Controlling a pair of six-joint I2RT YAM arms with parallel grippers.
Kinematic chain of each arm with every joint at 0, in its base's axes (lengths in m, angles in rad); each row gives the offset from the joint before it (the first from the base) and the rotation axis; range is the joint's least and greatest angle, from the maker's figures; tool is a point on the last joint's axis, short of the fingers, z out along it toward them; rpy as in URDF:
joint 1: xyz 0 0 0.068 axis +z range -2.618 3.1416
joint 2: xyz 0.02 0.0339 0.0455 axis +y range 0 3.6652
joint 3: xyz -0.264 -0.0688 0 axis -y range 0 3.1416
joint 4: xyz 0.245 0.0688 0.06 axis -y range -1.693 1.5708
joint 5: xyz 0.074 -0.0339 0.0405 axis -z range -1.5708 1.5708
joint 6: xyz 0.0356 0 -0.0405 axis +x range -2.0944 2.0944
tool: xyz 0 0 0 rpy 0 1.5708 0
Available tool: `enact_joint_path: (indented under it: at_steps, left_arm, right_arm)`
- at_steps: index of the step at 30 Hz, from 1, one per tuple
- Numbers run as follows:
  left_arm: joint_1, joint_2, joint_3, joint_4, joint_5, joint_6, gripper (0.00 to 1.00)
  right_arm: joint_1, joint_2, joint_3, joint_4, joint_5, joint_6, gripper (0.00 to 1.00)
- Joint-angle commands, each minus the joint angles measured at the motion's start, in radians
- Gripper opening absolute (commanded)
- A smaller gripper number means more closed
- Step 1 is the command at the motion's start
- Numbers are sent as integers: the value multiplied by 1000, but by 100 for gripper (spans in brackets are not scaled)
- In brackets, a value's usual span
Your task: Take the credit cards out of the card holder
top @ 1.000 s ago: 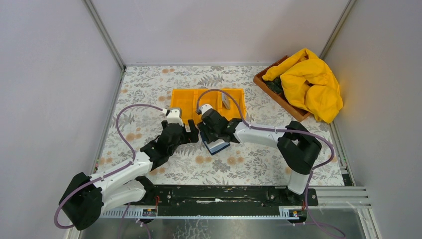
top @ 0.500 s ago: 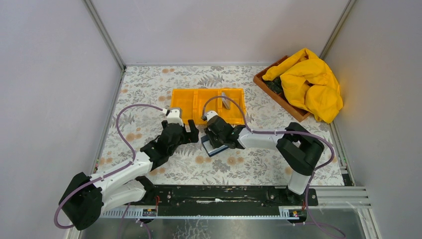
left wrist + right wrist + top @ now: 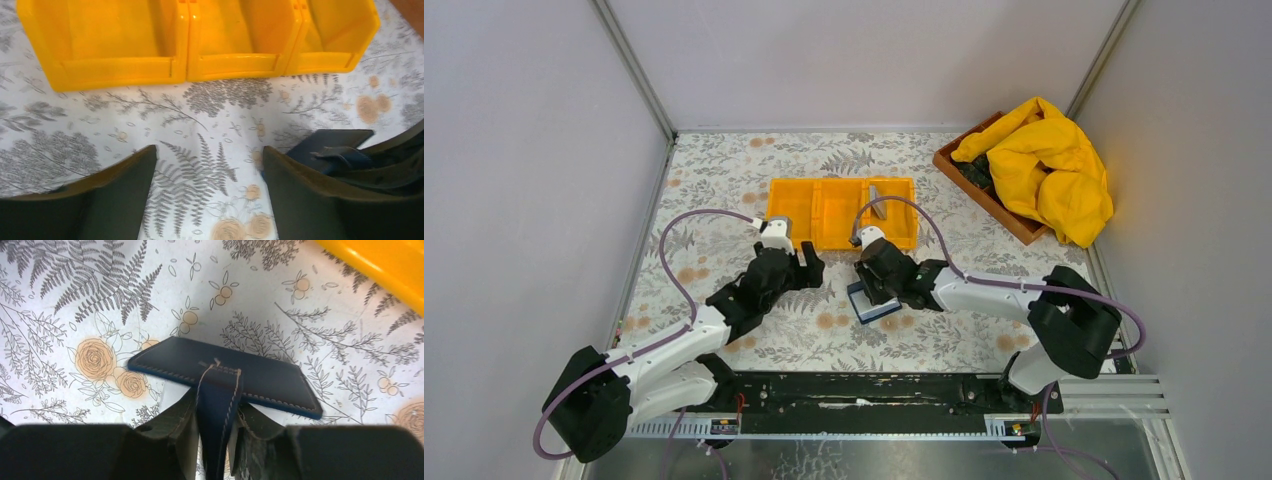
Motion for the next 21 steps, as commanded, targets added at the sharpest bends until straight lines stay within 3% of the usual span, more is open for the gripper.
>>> enact_joint_path:
  at_steps: [1,3,7,10,12,21]
  left_arm:
    - [5,-14,-17,87,76,14,73]
    - [5,-8,-16,89,84,18,60]
    - [5,-6,-13,87,85,22,45]
    - [4,-7,-12,87,89,24,18]
    - [5,-5,-12,85,95,24,7]
    - [5,-4,-11,82,95,25,8]
  right_arm:
    - [-2,-31,43,-19,75,-23,31]
    - [-1,-19,66,-28,80,-32,31]
    - [-1,10,111,-25,89,-47,31]
    - [-5,49,152,-29,111,-58,30]
    - [-8,78,184,-32,115,-64,30]
    - [-48,233,263,-22,83,-56,30]
